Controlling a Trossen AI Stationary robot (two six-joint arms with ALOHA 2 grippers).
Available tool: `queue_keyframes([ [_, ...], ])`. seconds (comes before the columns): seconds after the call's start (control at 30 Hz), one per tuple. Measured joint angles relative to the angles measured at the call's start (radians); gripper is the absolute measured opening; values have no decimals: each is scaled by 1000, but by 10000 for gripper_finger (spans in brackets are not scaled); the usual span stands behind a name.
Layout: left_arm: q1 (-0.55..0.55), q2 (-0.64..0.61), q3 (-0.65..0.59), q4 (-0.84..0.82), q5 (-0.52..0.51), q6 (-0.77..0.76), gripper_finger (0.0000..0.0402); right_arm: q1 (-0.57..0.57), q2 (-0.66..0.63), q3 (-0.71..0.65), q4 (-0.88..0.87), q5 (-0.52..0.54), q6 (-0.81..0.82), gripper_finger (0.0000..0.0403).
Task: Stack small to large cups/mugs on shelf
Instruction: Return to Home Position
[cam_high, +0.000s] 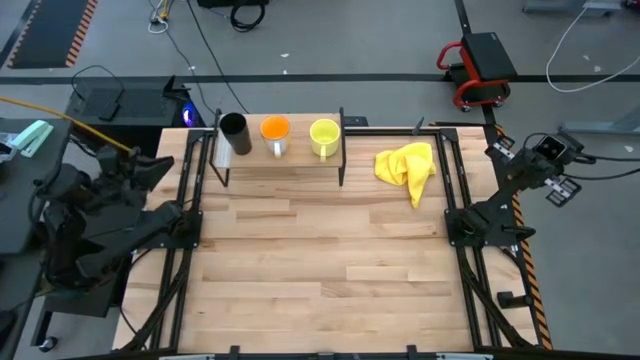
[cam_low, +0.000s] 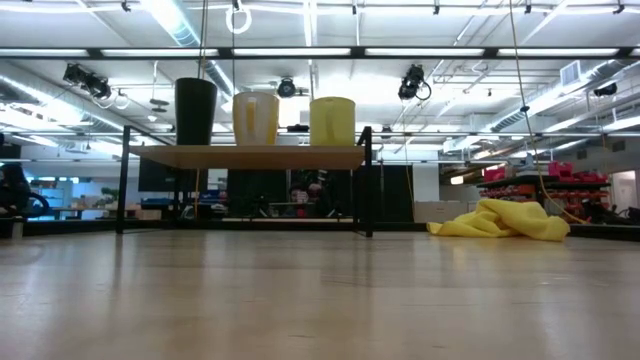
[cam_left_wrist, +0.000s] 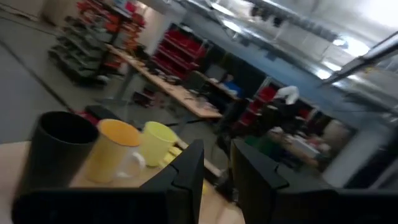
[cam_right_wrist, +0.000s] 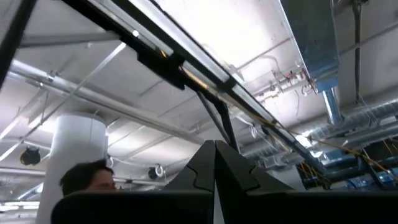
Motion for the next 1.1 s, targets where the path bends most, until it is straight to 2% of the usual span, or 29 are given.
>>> queue_keyframes([
  [0.1, 1, -34, 0, -5, 9, -19, 93, 0, 18, -14, -10, 0, -2, 13],
  [0.3, 1, -129, 0, -4, -60, -50, 91, 0, 48, -53, 34, 1, 3, 13],
  [0.4, 1, -131, 10, -32, -85, -44, 87, 0, 48, -61, 81, 2, 2, 13],
  [0.6, 10, -132, 50, -176, -253, 17, 83, 0, 60, -93, 126, 3, 1, 13],
  [0.8, 13, -132, 122, -128, -415, 103, 90, 0, 87, -117, 196, 3, -49, 13],
  [0.9, 13, -132, 137, -80, -416, 112, 91, 0, 87, -117, 203, 3, -80, 13],
  [0.97, 13, -132, 127, -40, -381, 113, 89, 0, 87, -117, 211, 3, -97, 13],
  [1.1, 13, -132, 48, 46, -313, 114, 82, 0, 87, -117, 211, 3, -98, 13],
])
